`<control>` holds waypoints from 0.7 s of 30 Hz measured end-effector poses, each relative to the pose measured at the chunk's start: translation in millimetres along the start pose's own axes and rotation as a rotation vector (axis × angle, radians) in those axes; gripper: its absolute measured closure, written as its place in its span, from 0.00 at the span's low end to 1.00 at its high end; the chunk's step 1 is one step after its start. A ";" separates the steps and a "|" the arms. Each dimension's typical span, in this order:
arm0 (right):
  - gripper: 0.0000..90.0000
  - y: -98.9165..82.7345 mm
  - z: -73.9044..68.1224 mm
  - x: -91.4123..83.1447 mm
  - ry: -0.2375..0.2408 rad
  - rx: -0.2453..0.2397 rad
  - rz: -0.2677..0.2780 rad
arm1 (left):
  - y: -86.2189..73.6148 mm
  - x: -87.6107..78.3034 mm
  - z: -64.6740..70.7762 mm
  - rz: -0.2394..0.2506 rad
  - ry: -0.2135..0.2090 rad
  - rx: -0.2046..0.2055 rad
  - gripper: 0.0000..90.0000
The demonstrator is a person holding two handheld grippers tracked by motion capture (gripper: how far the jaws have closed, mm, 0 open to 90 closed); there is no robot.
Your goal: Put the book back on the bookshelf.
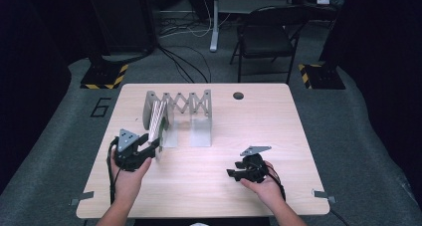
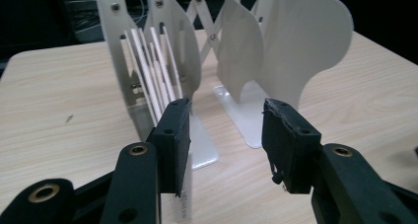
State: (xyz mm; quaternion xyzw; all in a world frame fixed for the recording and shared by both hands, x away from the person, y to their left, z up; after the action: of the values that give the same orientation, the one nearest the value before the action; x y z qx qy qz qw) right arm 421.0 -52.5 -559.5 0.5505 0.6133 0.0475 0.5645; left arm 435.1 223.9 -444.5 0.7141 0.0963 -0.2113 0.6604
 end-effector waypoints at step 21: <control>0.56 1.9 1.0 2.0 -0.014 -0.025 -0.015 | -17.9 -4.2 38.1 -0.031 -0.170 0.108 0.60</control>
State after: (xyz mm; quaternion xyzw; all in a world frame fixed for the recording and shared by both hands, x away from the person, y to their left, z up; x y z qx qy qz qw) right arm 423.4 -50.9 -559.8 0.5388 0.6130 0.0472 0.5759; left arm 417.3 189.0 -460.3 0.7267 0.0394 -0.2860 0.6234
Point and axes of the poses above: each handheld gripper's, and its own axes: x roughly forward along the jaws, y roughly out of its top, z roughly to its right, the point moved 10 cm from there along x, roughly forward along the jaws, and after that the axes turned 13 degrees about y, right-handed, at the moved point
